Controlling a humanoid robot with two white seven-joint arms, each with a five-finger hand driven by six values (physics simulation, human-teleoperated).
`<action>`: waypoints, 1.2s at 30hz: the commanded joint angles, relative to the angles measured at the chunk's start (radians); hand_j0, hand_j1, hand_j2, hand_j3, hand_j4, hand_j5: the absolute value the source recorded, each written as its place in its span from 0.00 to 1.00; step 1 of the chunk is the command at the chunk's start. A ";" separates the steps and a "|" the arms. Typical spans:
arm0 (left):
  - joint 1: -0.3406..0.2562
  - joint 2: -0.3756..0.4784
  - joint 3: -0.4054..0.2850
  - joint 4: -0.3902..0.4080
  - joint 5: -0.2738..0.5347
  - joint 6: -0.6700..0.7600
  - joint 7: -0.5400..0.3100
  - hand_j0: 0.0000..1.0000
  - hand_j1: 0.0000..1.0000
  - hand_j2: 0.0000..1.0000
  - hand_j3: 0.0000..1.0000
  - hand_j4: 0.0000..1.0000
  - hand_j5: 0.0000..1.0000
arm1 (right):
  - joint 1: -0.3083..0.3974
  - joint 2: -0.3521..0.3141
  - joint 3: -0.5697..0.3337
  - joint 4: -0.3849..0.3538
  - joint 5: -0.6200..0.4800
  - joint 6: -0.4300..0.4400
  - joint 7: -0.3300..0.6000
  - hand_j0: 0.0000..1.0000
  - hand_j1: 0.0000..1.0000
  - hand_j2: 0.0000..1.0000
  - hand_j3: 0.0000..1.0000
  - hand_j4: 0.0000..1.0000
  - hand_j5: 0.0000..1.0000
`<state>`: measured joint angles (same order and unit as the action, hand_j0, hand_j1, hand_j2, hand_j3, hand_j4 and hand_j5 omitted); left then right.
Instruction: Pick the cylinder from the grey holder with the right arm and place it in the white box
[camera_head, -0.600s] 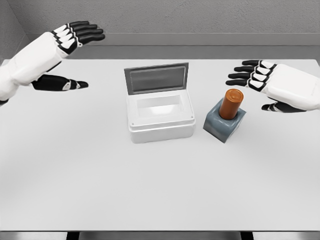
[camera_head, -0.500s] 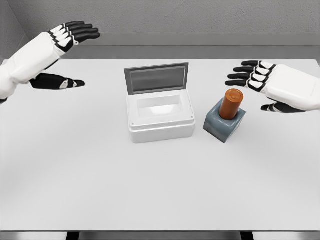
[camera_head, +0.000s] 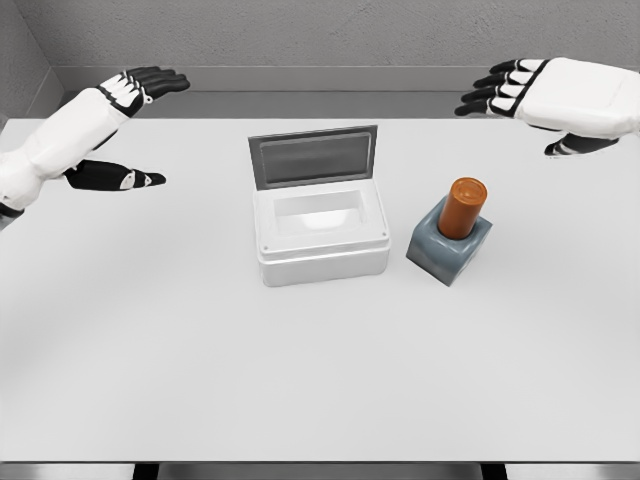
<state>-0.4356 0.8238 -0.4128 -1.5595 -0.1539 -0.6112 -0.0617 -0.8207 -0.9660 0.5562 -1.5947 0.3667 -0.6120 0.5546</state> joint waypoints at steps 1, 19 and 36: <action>0.000 -0.002 -0.011 0.027 0.031 0.000 0.002 1.00 1.00 1.00 1.00 1.00 1.00 | -0.003 0.039 0.062 0.022 0.051 0.001 0.056 0.99 0.99 0.99 0.99 0.99 0.99; -0.149 -0.058 -0.242 0.157 0.656 0.242 -0.403 1.00 1.00 1.00 1.00 1.00 1.00 | -0.121 0.056 0.335 0.016 0.078 0.001 0.056 0.97 0.97 0.97 0.97 0.97 0.97; -0.192 -0.081 -0.219 0.230 0.557 0.254 -0.408 1.00 1.00 1.00 1.00 1.00 1.00 | -0.120 0.087 0.361 0.018 0.127 0.001 0.056 0.87 0.87 0.87 0.87 0.87 0.87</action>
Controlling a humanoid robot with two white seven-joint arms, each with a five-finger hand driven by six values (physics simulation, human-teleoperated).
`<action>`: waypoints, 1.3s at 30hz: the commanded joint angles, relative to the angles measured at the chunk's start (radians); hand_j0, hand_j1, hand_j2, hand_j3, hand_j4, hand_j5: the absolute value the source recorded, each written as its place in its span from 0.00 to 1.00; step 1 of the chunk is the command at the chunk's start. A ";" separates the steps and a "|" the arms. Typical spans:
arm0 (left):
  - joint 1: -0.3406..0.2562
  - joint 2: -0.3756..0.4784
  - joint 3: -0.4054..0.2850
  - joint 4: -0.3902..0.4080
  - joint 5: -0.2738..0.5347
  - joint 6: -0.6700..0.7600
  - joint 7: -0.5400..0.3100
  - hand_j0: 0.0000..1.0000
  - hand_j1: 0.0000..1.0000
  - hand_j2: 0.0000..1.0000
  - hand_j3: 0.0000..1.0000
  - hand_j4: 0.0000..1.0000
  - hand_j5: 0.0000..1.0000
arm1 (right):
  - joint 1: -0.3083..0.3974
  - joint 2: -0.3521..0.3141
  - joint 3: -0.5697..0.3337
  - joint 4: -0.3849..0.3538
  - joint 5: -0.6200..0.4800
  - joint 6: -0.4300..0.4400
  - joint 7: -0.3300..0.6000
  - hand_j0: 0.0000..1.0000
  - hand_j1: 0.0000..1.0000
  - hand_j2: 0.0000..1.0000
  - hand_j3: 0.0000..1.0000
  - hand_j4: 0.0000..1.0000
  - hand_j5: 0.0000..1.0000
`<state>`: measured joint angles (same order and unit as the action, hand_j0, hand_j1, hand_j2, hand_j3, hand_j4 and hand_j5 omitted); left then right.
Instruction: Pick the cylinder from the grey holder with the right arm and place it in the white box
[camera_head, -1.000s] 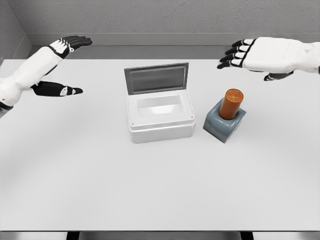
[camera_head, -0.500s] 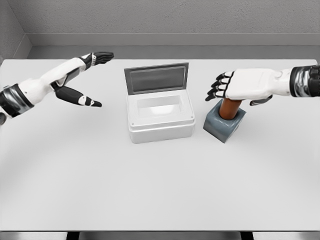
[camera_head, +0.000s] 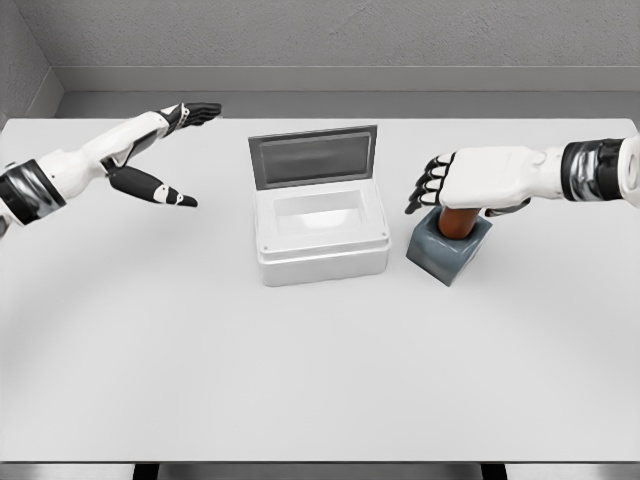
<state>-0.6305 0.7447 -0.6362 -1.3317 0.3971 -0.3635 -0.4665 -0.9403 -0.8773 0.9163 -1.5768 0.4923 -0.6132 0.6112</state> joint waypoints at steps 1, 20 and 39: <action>-0.002 -0.004 0.004 0.002 0.011 0.075 -0.007 1.00 1.00 1.00 1.00 1.00 1.00 | 0.000 -0.002 0.001 0.000 0.003 0.002 0.000 0.86 0.86 0.86 0.86 0.86 0.86; -0.046 -0.044 0.024 0.037 0.282 0.377 -0.087 1.00 1.00 1.00 1.00 1.00 1.00 | 0.002 -0.014 0.000 -0.022 0.042 0.002 0.000 0.53 0.53 0.53 0.53 0.53 0.53; -0.025 -0.110 0.047 0.034 0.381 0.385 -0.113 1.00 1.00 1.00 1.00 1.00 1.00 | -0.017 -0.066 -0.020 -0.111 0.042 0.002 0.000 0.50 0.50 0.50 0.50 0.50 0.50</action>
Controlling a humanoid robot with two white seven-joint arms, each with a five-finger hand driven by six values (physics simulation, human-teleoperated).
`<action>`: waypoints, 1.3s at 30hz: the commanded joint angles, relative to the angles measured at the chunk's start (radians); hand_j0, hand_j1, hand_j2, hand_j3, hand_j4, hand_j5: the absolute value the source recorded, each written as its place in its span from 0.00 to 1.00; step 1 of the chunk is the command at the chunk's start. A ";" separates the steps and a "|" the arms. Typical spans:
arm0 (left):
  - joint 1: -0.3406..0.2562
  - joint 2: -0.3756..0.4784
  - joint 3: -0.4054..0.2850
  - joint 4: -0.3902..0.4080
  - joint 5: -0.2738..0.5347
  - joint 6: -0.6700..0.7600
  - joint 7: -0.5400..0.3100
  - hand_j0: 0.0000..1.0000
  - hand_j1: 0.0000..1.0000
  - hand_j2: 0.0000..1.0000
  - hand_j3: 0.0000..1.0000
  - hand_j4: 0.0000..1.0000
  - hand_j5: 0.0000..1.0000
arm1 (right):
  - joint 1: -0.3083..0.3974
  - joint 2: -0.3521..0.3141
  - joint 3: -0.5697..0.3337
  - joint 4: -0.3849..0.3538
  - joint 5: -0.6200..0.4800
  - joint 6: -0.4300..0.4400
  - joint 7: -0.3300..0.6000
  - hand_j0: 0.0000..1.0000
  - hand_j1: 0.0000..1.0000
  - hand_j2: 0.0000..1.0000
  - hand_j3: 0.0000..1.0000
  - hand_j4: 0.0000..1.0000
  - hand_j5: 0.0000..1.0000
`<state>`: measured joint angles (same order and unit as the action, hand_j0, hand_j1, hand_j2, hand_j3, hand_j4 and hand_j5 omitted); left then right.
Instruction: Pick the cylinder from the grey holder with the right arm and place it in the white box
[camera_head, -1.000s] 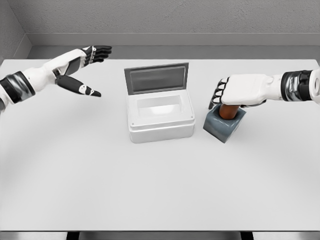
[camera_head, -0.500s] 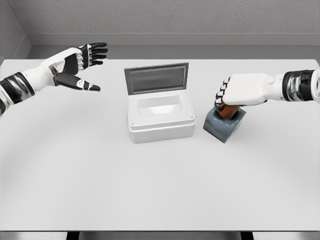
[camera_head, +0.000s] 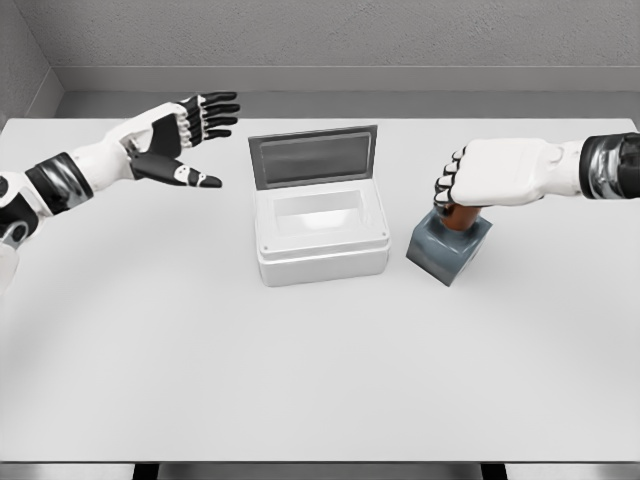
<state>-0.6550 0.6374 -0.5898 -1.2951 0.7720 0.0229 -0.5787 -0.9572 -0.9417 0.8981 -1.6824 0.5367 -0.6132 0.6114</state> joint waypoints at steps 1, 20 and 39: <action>0.000 0.001 0.001 -0.003 0.006 -0.001 -0.001 1.00 1.00 1.00 1.00 1.00 1.00 | 0.000 0.000 -0.002 -0.005 -0.003 0.002 -0.001 0.50 0.50 0.50 0.50 0.50 0.50; 0.003 0.015 0.025 0.017 0.001 -0.006 -0.001 1.00 1.00 1.00 1.00 1.00 1.00 | -0.061 0.106 -0.001 0.006 0.017 0.002 -0.001 0.50 0.50 0.50 0.50 0.50 0.50; 0.018 0.041 0.038 0.022 0.001 -0.026 -0.001 1.00 1.00 1.00 1.00 1.00 1.00 | -0.095 0.256 0.012 0.119 0.066 0.002 -0.001 0.50 0.50 0.50 0.50 0.50 0.50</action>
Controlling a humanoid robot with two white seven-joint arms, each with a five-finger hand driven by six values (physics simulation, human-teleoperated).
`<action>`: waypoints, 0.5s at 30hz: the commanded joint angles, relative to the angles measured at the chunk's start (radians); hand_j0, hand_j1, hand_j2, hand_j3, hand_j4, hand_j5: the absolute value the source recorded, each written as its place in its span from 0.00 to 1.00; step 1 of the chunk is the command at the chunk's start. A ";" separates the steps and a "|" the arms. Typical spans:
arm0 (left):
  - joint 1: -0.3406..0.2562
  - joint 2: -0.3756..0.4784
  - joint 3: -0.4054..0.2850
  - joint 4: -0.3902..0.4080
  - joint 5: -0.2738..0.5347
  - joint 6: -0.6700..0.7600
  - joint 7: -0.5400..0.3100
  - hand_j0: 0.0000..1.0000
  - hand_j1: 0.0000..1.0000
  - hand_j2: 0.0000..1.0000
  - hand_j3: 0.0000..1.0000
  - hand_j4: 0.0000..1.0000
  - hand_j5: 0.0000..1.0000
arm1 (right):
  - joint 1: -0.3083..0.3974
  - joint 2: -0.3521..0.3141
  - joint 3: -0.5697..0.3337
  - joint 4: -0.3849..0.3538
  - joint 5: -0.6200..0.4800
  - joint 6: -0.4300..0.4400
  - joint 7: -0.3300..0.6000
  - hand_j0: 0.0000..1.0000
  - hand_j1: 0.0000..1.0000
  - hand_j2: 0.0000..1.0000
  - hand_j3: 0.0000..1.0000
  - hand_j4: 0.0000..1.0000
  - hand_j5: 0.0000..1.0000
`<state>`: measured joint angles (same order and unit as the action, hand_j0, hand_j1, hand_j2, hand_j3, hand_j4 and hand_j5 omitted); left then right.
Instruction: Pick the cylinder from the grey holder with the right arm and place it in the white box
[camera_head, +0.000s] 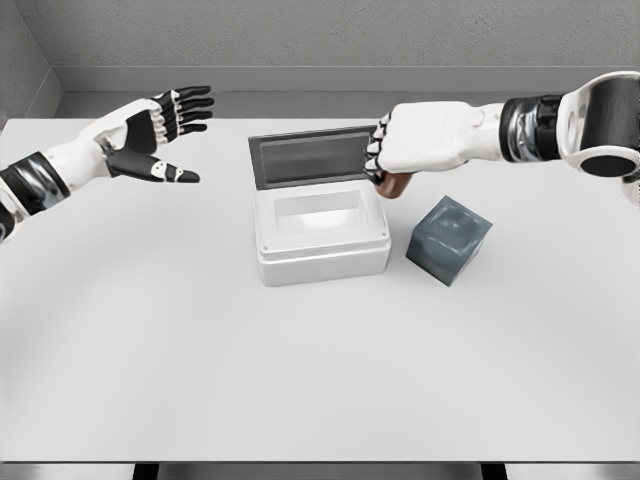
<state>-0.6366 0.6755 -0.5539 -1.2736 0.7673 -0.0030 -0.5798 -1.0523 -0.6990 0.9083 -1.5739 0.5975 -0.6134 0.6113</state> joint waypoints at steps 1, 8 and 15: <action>0.000 0.004 0.003 0.000 0.006 0.000 0.000 1.00 1.00 1.00 1.00 1.00 1.00 | 0.002 0.024 0.001 0.025 0.007 0.003 0.000 0.50 0.50 0.50 0.50 0.50 0.50; 0.002 0.002 0.008 0.000 0.004 0.000 0.000 1.00 1.00 1.00 1.00 1.00 1.00 | 0.000 0.059 0.003 0.038 0.016 0.003 0.000 0.50 0.50 0.50 0.50 0.50 0.50; 0.003 0.001 0.008 0.000 0.004 0.000 0.000 1.00 1.00 1.00 1.00 1.00 1.00 | 0.003 0.067 0.004 -0.017 0.015 0.003 0.000 0.50 0.50 0.50 0.50 0.50 0.50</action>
<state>-0.6335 0.6770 -0.5469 -1.2728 0.7659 -0.0031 -0.5798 -1.0492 -0.6357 0.9129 -1.5749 0.6146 -0.6133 0.6113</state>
